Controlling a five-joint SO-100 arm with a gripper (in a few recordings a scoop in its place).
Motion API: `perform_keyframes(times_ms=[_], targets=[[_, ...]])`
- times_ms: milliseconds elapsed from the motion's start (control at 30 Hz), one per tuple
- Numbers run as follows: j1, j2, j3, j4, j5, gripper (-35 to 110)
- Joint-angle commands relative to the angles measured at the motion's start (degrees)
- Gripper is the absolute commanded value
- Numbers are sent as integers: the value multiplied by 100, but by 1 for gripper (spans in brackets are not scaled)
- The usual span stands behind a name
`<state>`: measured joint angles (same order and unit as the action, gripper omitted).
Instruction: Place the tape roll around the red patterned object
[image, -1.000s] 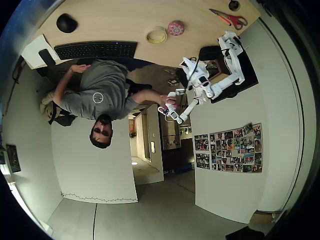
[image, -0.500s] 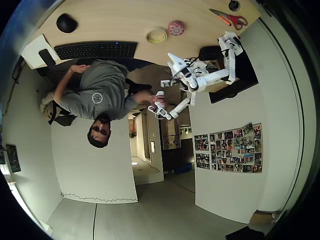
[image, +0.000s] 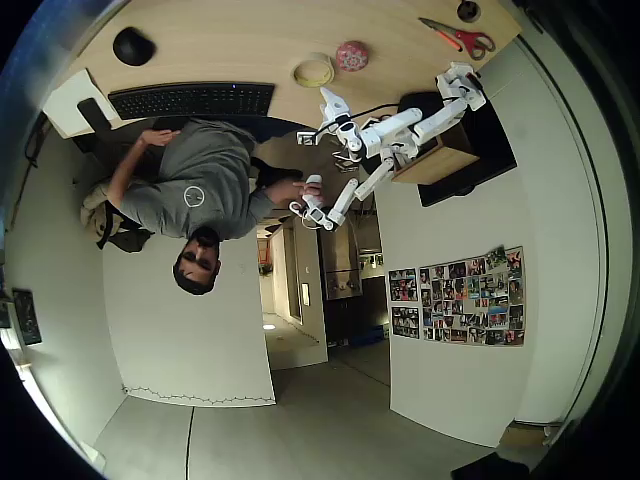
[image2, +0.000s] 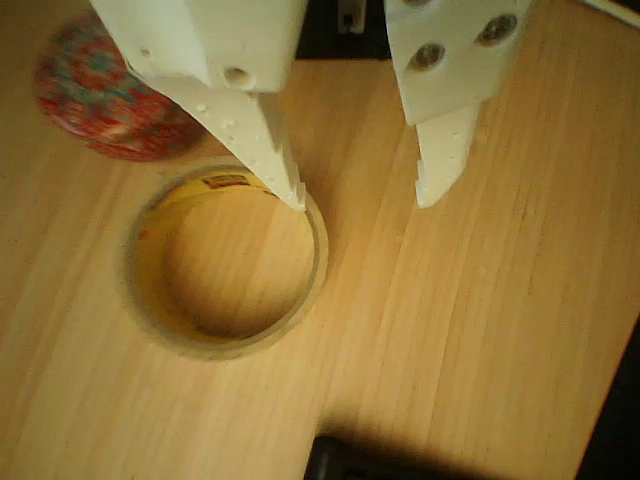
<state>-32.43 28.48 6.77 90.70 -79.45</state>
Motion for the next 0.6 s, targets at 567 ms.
perform_keyframes(times_ms=[567], targets=[[448, -272, -686, 536, -439, 28]])
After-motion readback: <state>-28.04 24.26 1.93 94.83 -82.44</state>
